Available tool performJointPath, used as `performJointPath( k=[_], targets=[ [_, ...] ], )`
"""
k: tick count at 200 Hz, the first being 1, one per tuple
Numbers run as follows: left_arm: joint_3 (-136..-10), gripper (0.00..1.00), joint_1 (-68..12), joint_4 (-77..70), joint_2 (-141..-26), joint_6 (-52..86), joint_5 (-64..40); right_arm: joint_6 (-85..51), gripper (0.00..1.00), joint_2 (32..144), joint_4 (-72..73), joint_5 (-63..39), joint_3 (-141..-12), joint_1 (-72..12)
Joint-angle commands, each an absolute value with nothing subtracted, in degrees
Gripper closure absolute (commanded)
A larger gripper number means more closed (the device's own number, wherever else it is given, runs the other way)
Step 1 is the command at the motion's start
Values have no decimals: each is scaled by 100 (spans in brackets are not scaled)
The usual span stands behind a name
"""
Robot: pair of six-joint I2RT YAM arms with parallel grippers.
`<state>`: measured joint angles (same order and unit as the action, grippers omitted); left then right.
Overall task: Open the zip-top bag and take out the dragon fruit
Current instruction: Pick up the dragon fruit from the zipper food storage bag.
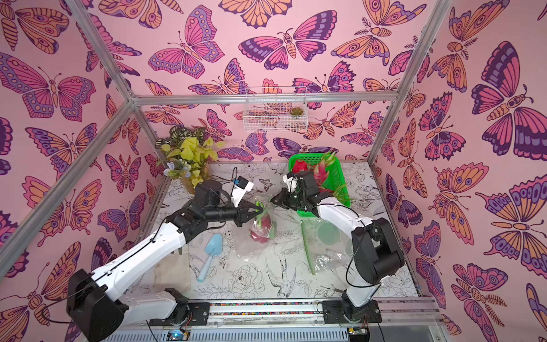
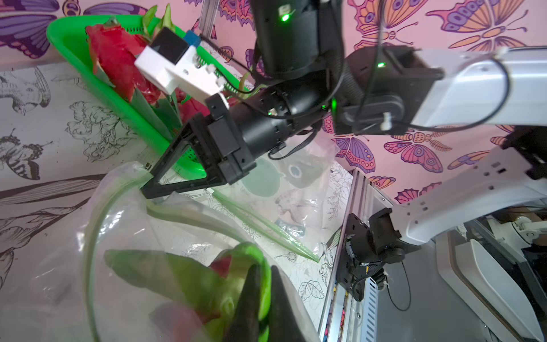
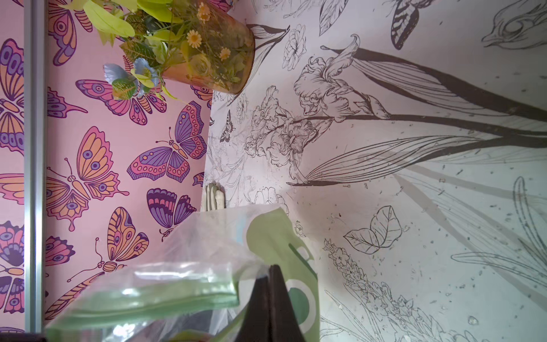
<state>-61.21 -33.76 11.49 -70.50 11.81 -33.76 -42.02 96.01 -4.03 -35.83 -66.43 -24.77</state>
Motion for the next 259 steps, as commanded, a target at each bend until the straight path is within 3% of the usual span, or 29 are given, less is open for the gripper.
performJointPath(
  k=[1, 9, 37, 80, 116, 140, 200, 259],
  targets=[
    [-6519, 100, -3431, 1266, -6767, 1082, -2944, -4253, 100, 9712, -180, -3634, -6622, -2433],
    [-6616, 100, -3444, 1273, -6785, 1066, -2769, -4371, 96, 9694, 73, -3872, -6535, -2431],
    [-6791, 100, -3445, 1267, -6926, 1094, -1968, -4502, 52, 9449, 643, -4282, -6366, -2422],
    [-6890, 100, -3443, 1249, -7030, 1434, -789, -3974, 30, 8685, 911, -4215, -5845, -2000],
    [-6959, 100, -3452, 1143, -7134, 1994, 21, -3338, 25, 8255, 1330, -4629, -5554, -1944],
    [-7032, 100, -3454, 960, -7233, 2321, 191, -2883, 17, 8060, 1641, -4667, -5351, -2071],
    [-7415, 100, -3480, 903, -7748, 3257, 858, -2388, 15, 8437, 1784, -4564, -5478, -2913],
    [-7604, 100, -3558, 573, -7938, 3681, 817, -2016, 14, 8649, 1564, -3942, -5239, -3137]
  ],
)
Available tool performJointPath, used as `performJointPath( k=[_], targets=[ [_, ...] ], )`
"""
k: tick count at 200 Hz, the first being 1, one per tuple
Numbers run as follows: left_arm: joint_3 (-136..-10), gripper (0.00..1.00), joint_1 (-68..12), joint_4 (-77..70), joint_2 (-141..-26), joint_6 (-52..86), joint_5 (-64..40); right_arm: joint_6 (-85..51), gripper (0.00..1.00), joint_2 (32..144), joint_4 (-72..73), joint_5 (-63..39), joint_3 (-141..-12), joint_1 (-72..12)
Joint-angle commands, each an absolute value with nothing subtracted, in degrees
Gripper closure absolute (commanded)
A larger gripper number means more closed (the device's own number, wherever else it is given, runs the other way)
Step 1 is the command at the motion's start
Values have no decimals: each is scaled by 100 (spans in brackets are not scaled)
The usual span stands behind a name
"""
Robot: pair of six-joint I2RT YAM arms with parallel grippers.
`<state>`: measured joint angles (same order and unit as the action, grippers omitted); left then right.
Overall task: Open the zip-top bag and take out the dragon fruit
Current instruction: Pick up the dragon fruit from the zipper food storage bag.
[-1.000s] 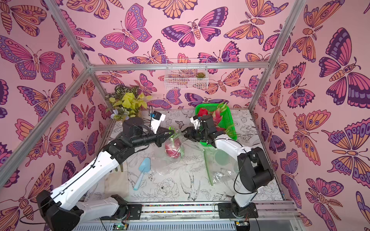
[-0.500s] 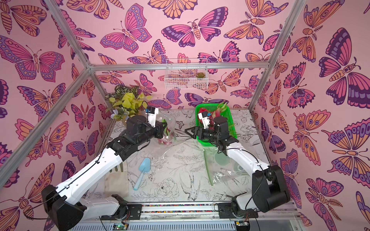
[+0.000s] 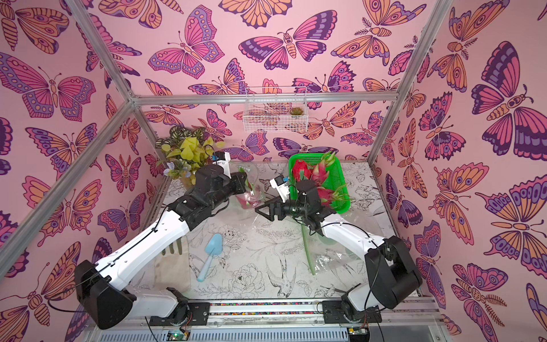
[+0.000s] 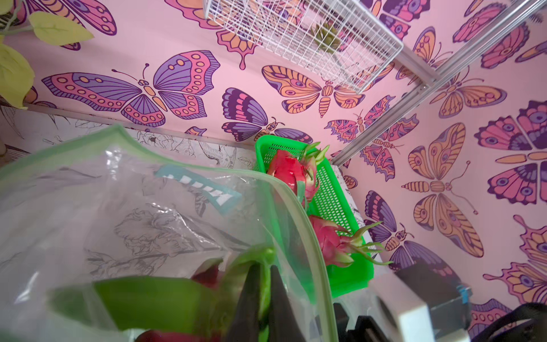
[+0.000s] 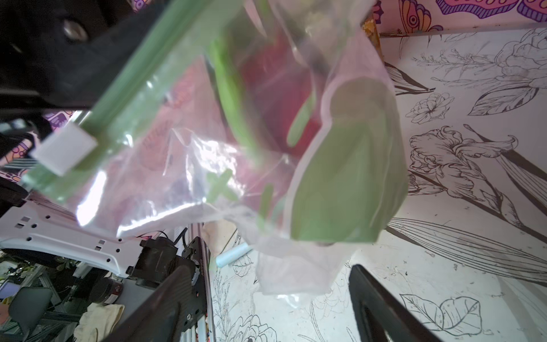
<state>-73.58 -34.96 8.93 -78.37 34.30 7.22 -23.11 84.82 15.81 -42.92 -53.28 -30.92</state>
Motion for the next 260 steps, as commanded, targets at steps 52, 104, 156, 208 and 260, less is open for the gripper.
performJointPath(
  k=[52, 104, 156, 208, 260],
  targets=[
    [-7748, 100, -3586, 474, -8057, 3774, 688, -2032, 19, 8912, 1705, -3727, -5229, -3138],
    [-7983, 100, -3595, 464, -8098, 3695, 616, -1987, 85, 9273, 1846, -3542, -5090, -3137],
    [-8535, 100, -3593, 507, -8019, 3330, 680, -1899, 100, 9647, 1812, -3278, -4939, -3120],
    [-9585, 100, -3603, 518, -8500, 3063, -265, -2099, 92, 10094, 1638, -3360, -5314, -3110],
    [-10477, 100, -3639, 264, -9384, 3065, -1027, -1922, 39, 9587, 1101, -3351, -5328, -3078]
  ],
)
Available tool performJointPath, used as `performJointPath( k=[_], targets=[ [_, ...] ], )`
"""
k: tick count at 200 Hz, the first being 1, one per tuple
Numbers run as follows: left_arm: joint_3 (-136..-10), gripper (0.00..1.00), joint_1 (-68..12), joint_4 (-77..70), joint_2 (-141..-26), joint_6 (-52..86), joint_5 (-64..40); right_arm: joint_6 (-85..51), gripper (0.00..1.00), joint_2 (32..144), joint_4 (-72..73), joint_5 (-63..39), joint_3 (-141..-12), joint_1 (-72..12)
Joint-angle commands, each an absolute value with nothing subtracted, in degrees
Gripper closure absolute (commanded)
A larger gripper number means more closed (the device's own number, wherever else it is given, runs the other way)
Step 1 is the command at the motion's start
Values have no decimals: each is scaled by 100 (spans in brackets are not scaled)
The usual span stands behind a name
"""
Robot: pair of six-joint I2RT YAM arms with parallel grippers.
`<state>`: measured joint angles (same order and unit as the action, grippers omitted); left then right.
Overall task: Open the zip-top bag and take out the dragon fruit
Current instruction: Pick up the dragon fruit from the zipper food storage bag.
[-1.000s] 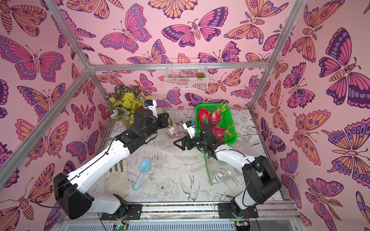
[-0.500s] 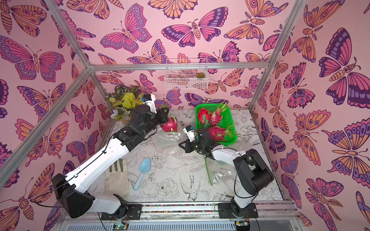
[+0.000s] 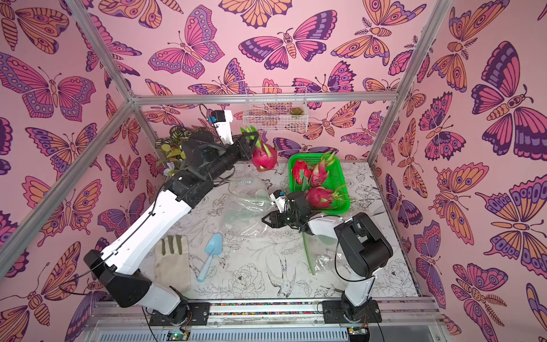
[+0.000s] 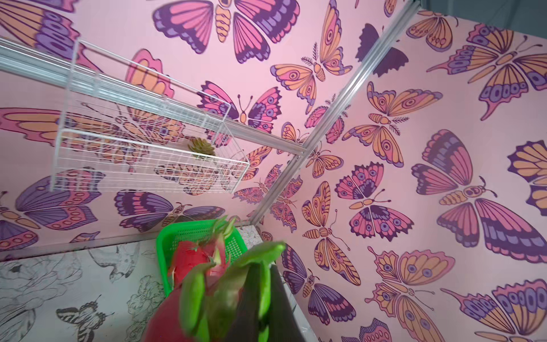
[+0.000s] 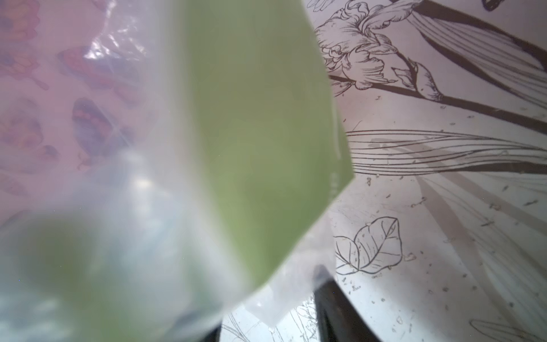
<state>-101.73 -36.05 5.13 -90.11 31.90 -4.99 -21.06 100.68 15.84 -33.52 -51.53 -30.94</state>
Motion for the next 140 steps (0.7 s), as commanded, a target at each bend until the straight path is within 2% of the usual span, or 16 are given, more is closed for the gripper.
performJointPath(
  k=[1, 43, 95, 140],
  targets=[
    [-10494, 100, -3639, 264, -9407, 3058, -1036, -1910, 39, 9557, 1078, -3350, -5327, -3073],
    [-11119, 100, -3647, 100, -10160, 3067, -1490, -1654, 39, 8189, -101, -3251, -5153, -2532],
    [-11568, 100, -3691, -52, -11054, 3145, -1790, -1960, 46, 6776, -1210, -2755, -4934, -1034],
    [-12022, 100, -3849, -70, -11859, 3256, -1986, -2407, 46, 6074, -1378, -2286, -4755, -138]
  ],
)
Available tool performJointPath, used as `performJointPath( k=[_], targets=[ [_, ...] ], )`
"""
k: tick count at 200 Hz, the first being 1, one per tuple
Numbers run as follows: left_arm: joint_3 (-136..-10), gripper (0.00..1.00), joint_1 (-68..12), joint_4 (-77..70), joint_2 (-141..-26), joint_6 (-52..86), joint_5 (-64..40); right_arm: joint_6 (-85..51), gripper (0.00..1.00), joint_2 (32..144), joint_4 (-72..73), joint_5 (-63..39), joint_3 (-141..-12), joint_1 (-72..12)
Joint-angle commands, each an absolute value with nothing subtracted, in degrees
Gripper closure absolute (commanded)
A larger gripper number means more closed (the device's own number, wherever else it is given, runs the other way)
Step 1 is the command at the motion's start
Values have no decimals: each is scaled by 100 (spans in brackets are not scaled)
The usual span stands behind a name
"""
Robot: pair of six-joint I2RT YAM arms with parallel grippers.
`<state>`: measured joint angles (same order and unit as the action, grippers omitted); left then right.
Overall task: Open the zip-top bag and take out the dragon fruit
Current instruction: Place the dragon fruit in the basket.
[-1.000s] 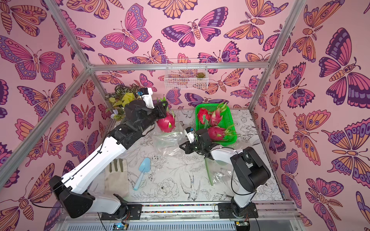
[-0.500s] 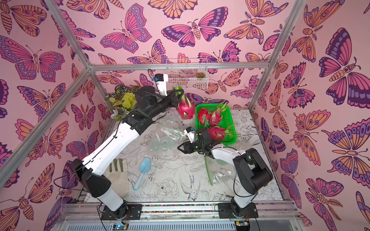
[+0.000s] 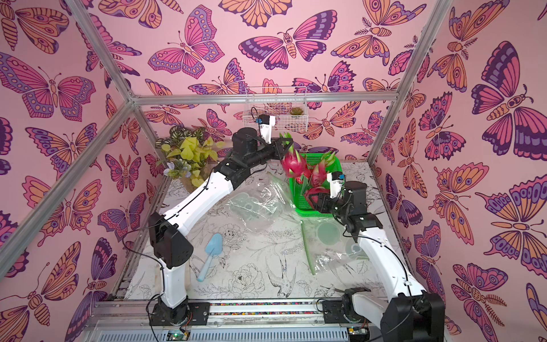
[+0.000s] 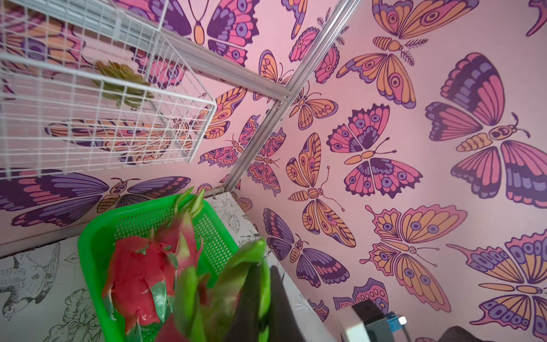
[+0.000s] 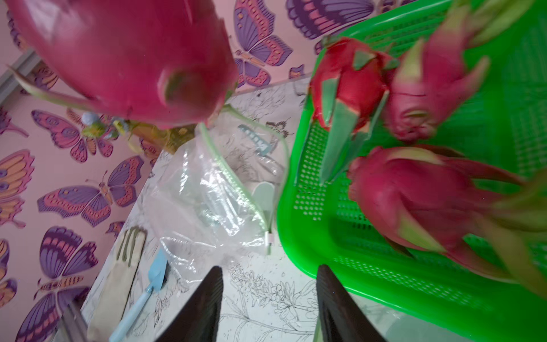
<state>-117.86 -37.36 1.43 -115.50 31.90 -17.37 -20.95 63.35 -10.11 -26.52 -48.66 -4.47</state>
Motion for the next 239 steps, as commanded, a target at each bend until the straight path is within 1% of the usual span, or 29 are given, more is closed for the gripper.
performJointPath(
  k=[1, 27, 60, 105, 142, 180, 229, 239],
  targets=[
    [-12027, 100, -3849, -70, -11871, 3259, -1991, -2417, 46, 6069, -1383, -2281, -4755, -117],
    [-12132, 100, -4010, -70, -12202, 3266, -2111, -2656, 46, 5924, -1345, -2188, -4789, 230],
    [-12094, 100, -4191, -62, -12536, 3207, -2308, -2778, 45, 6064, -1396, -2239, -4976, 471],
    [-11964, 100, -4270, 30, -12924, 2728, -2649, -2841, 44, 6179, -1386, -2320, -5113, 523],
    [-11970, 100, -4298, 456, -13179, 2338, -2776, -2787, 44, 6179, -1433, -2300, -5115, 619],
    [-12152, 100, -4307, 924, -13604, 2045, -2655, -2793, 43, 6286, -1399, -2350, -5133, 650],
    [-12679, 100, -4309, 1213, -14093, 2048, -2644, -2809, 43, 6444, -1342, -2390, -5137, 659],
    [-12712, 90, -4307, 1253, -14069, 2039, -2615, -2805, 43, 6459, -1349, -2399, -5150, 659]
  ],
)
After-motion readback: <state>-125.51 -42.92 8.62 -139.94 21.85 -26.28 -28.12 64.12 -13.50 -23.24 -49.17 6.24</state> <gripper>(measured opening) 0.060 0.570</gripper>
